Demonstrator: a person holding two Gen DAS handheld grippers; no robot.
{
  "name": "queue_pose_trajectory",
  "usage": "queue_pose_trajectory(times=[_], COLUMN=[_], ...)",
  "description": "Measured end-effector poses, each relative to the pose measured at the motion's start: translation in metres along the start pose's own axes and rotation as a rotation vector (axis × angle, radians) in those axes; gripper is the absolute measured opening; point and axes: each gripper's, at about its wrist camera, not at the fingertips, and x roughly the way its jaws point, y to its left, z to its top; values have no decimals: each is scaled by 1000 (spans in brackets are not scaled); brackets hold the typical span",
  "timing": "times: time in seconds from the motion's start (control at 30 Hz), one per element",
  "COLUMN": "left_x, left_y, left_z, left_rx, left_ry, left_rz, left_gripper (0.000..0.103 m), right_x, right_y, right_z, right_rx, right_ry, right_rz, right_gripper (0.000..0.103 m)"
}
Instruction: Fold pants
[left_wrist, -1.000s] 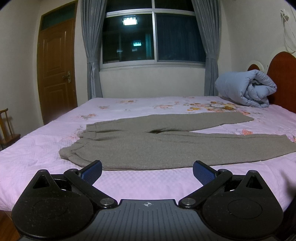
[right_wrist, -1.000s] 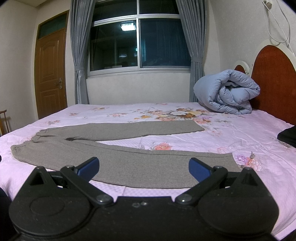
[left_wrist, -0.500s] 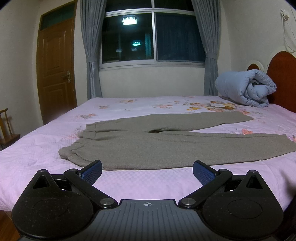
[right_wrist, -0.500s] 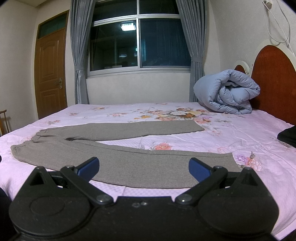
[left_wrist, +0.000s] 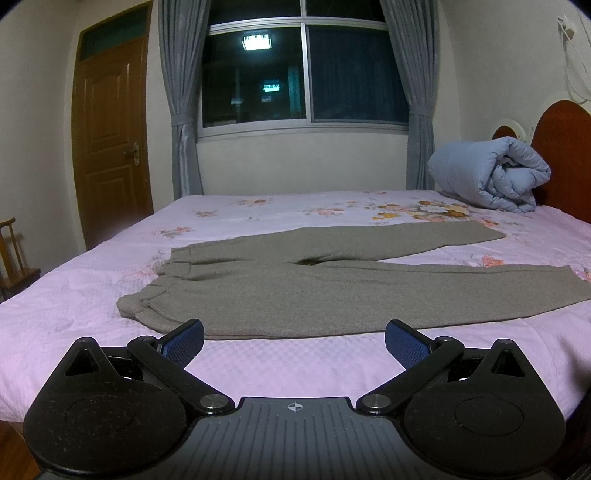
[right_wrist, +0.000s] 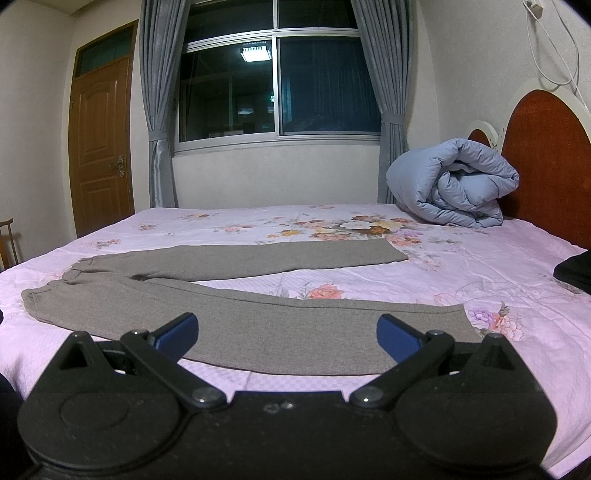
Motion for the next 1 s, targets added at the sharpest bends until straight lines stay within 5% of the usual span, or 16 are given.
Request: queue_pose_trajectory(times=[0.8,1.0], left_x=[-2,15], left_y=[-3,24], left_z=[-4,4], left_rx=[-8,-105], left_ry=[-2,70], left_rz=[1,33], left_gripper=[103,103], right_x=[3,8], right_y=[-1,-1], right_z=[-1,7], right_rx=[0,10], right_ry=[10,33], right_rz=[5,34], right_gripper=[97,97])
